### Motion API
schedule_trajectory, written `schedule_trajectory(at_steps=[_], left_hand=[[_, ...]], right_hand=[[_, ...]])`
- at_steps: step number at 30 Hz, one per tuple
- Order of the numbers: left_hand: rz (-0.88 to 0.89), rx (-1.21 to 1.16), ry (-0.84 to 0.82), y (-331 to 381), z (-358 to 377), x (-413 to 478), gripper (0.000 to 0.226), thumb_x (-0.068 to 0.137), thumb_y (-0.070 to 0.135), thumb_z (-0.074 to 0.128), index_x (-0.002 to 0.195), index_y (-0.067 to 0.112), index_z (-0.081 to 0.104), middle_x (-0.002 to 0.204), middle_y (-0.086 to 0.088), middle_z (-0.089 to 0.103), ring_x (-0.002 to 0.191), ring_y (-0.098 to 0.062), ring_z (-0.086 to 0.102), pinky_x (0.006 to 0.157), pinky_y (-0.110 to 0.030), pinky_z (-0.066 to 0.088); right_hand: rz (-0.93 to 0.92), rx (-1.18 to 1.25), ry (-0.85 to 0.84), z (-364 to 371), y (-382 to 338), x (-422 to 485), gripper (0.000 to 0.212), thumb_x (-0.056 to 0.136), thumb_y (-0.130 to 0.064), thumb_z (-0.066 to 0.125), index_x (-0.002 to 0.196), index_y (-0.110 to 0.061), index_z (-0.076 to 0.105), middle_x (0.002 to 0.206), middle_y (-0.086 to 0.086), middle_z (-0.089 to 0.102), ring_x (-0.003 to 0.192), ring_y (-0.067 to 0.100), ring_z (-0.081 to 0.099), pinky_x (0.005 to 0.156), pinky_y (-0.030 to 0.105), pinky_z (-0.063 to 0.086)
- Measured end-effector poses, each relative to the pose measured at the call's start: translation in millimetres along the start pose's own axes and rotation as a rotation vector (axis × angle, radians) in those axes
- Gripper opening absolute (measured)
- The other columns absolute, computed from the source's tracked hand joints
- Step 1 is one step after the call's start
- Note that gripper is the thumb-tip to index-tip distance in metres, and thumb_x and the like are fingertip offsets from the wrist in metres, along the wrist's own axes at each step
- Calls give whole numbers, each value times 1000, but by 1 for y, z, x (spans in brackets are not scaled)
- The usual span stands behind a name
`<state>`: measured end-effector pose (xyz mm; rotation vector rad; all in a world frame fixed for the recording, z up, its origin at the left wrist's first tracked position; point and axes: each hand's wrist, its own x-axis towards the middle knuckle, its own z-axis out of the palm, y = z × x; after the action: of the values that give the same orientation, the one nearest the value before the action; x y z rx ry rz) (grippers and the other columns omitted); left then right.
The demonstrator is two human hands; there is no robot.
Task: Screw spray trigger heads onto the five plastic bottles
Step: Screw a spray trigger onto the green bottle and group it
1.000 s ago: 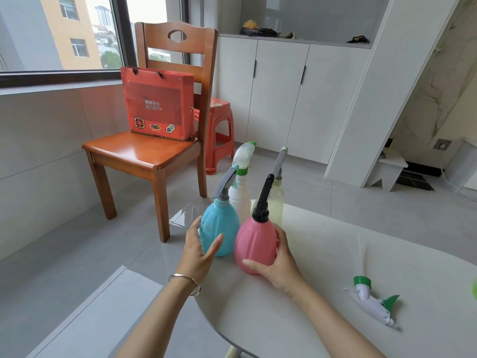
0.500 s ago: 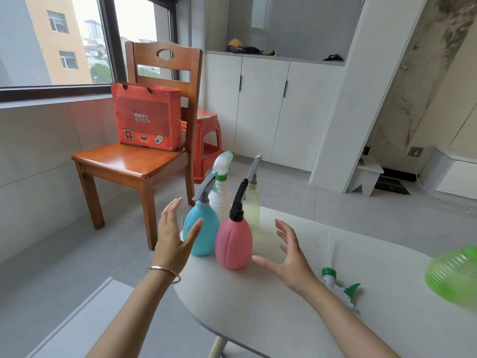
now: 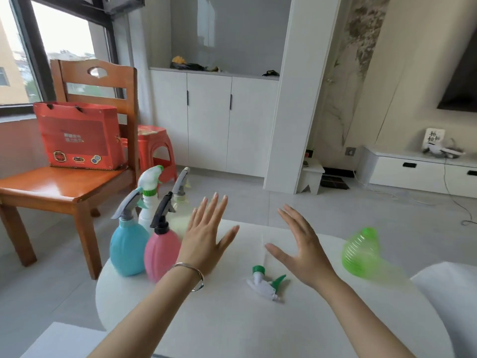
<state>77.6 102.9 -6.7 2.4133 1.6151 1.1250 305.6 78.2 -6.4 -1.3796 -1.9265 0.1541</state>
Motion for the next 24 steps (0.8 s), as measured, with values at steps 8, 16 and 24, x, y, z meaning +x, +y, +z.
schedule_trajectory(at_steps=[8, 16, 24], left_hand=[[6, -140, -242, 71, 96, 33, 63, 92, 56, 31, 146, 38, 5, 159, 9, 8, 147, -13, 3, 119, -32, 7], [-49, -374, -425, 133, 186, 48, 58, 95, 48, 34, 148, 30, 18, 158, 6, 20, 146, -12, 14, 117, -29, 13], [-329, -843, -602, 174, 247, 64, 56, 98, 45, 26, 148, 18, 22, 156, 3, 23, 143, -10, 20, 106, -15, 10]], right_hand=[[99, -358, 108, -59, 88, -26, 78, 83, -61, 52, 148, -29, 21, 158, -11, 6, 147, 11, -2, 119, 36, -3], [494, 69, 290, -84, 169, -50, 86, 75, -51, 67, 146, -29, 24, 157, -11, 11, 142, 1, 11, 111, 25, 13], [765, 436, 267, -75, 208, -53, 79, 81, -52, 62, 146, -32, 22, 156, -8, 23, 141, 8, 24, 112, 31, 26]])
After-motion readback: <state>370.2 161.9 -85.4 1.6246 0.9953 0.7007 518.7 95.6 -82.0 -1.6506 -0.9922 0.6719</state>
